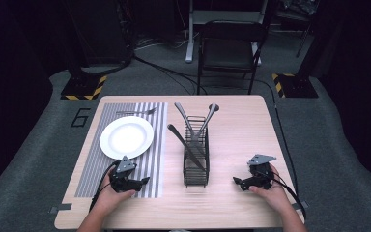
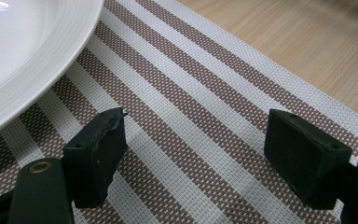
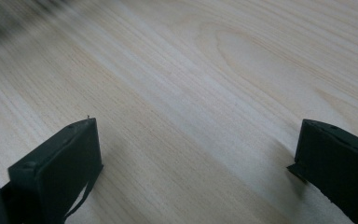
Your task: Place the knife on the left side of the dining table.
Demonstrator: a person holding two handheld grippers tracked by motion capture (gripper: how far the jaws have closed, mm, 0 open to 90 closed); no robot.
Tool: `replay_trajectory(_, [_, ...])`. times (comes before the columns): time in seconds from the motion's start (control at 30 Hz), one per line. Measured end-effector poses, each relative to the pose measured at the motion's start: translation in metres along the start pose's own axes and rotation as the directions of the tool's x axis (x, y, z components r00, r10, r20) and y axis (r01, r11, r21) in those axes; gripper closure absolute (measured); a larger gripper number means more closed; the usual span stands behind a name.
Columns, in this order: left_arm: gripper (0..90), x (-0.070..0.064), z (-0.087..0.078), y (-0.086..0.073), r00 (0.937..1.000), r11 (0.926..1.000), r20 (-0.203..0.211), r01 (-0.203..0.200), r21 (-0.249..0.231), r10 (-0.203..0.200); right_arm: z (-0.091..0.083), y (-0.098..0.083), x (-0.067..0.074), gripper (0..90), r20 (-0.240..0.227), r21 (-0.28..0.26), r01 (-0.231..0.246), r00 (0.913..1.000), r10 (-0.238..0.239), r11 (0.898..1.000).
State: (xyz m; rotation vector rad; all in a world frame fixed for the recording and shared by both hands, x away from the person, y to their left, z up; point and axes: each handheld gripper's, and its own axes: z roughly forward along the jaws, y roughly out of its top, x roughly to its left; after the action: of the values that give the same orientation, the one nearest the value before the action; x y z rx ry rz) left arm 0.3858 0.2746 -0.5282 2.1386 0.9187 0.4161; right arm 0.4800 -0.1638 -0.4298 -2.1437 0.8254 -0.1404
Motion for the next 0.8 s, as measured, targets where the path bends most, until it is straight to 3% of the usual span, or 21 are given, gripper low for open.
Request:
replay_trajectory(0.53, [23.0,0.0004,-0.0008,0.0000,0.9999,0.9999,0.004,0.013,0.000,-0.013,0.0000,0.0000,0.0000,0.0,0.000,0.000,0.000,1.0000,0.000,1.000])
replay_trajectory(0.8, [28.5,0.0003,-0.0019,-0.0008,0.9994,0.9996,-0.023,0.026,-0.012,-0.027,0.0000,0.0000,0.0000,0.0,0.000,0.000,0.000,1.0000,0.000,1.000])
